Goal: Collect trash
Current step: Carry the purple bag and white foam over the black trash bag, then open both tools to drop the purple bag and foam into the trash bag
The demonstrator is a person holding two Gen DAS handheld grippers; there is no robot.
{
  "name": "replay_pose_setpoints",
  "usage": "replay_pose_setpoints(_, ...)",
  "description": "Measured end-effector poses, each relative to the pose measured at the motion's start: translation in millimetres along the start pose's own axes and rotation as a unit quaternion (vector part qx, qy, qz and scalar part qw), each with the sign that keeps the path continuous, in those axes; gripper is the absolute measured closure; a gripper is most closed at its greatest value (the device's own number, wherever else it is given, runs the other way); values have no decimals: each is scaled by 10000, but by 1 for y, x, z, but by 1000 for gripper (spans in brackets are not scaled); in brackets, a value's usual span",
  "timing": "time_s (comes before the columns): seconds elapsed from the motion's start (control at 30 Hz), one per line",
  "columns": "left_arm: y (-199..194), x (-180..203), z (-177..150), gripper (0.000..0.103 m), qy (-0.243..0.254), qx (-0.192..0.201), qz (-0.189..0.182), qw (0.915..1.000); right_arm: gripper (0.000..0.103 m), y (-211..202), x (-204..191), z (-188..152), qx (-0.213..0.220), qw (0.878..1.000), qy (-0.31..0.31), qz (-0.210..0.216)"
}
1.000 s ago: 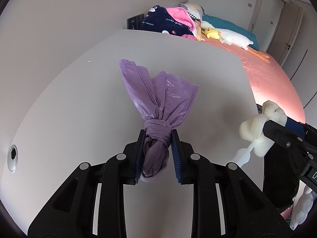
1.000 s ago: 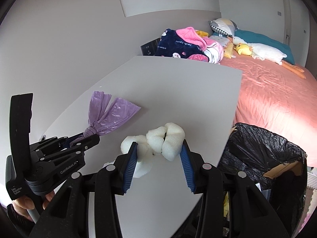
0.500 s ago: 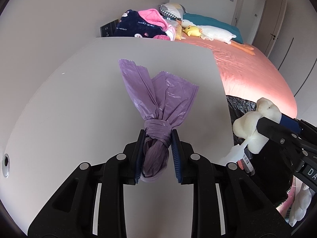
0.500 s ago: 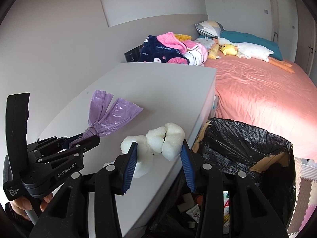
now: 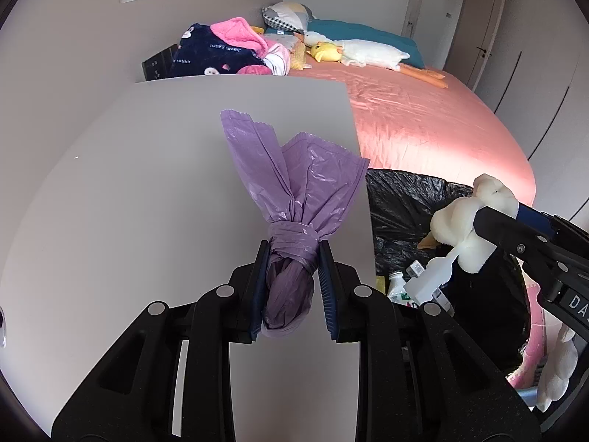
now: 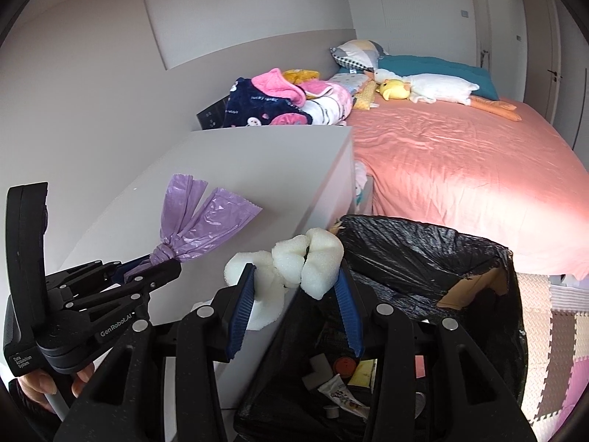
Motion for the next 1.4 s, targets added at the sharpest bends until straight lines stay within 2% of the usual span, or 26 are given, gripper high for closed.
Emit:
replay_pose_setpoints(0.77,12,81,6,78,676,-85,-519,9963,58,-29,86,-9,118,9958,551,-721)
replay_pose_setpoints(1.4,28,141,-4,78,1176,-312,-923,9883,58,-52,150,-25,172,9864,1047,-1252)
Point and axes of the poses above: each gripper's, at about its wrist camera, not at the fingertips, and y roughly the way its jaws point, x to its right, z to its top, the point moved 9 cm from there along y, roughly the way its jaws point, and after that the axes turned 5 degrees about -y, right-handed, at the moved point
